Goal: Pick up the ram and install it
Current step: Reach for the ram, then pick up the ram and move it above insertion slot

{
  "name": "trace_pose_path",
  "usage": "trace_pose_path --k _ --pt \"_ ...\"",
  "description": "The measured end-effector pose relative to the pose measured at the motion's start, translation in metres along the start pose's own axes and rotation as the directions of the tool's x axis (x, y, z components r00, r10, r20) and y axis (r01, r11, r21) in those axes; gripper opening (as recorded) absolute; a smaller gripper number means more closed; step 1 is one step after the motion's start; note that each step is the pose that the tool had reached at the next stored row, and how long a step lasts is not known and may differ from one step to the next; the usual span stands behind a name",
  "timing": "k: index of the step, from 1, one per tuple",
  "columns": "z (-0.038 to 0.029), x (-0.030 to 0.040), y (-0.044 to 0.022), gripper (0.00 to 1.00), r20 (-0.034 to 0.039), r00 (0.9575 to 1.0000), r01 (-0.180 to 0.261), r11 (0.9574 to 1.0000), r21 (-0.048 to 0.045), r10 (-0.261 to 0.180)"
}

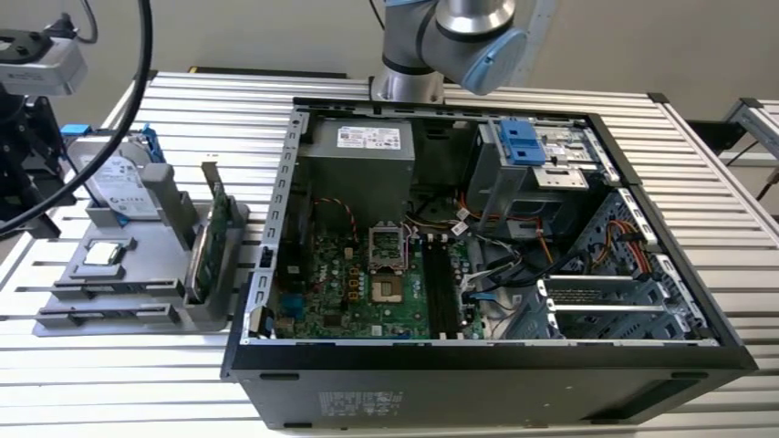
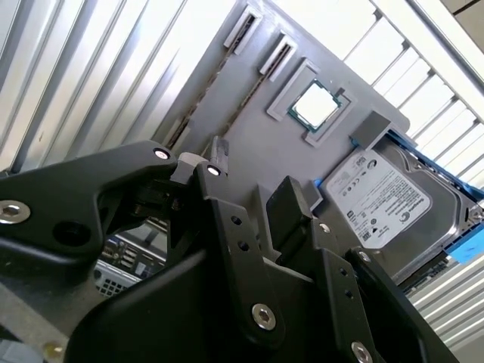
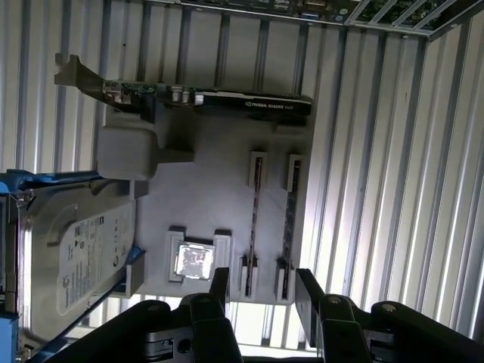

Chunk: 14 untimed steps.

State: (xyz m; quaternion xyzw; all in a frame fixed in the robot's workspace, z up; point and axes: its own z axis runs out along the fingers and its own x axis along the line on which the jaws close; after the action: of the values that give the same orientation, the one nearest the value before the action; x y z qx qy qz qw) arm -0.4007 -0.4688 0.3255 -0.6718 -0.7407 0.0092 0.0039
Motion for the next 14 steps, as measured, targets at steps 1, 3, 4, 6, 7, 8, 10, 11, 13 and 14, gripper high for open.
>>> trace_pose_path --k 1,3,4,6,7,8,10,11,13,14 --pt "0.0005 -0.0002 0.0 1.0 -0.0001 1.0 0.0 1.0 -0.0001 0.0" --pt "0.0013 -0.0006 0.0 1.0 -0.0001 1.0 0.0 1.0 -0.0001 0.0" --pt "0.0018 -0.0007 0.0 1.0 -0.0001 1.0 0.0 1.0 -0.0002 0.0" --pt "0.0026 -0.0011 0.0 1.0 -0.0001 1.0 0.0 1.0 -0.0002 0.0" --pt "0.003 -0.0012 0.0 1.0 -0.0001 1.0 0.0 1.0 -0.0002 0.0" --pt "0.0034 -0.0014 0.0 1.0 -0.0001 1.0 0.0 1.0 -0.0002 0.0" --pt "0.0041 -0.0018 0.0 1.0 -0.0001 1.0 0.0 1.0 -0.0001 0.0" --pt "0.0045 -0.0019 -0.0001 1.0 -0.0001 1.0 0.0 1.0 -0.0002 0.0" --pt "0.0052 -0.0022 -0.0001 1.0 -0.0001 1.0 0.0 1.0 -0.0002 0.0" --pt "0.0056 -0.0024 -0.0001 1.0 -0.0001 1.0 0.0 1.0 -0.0001 0.0"
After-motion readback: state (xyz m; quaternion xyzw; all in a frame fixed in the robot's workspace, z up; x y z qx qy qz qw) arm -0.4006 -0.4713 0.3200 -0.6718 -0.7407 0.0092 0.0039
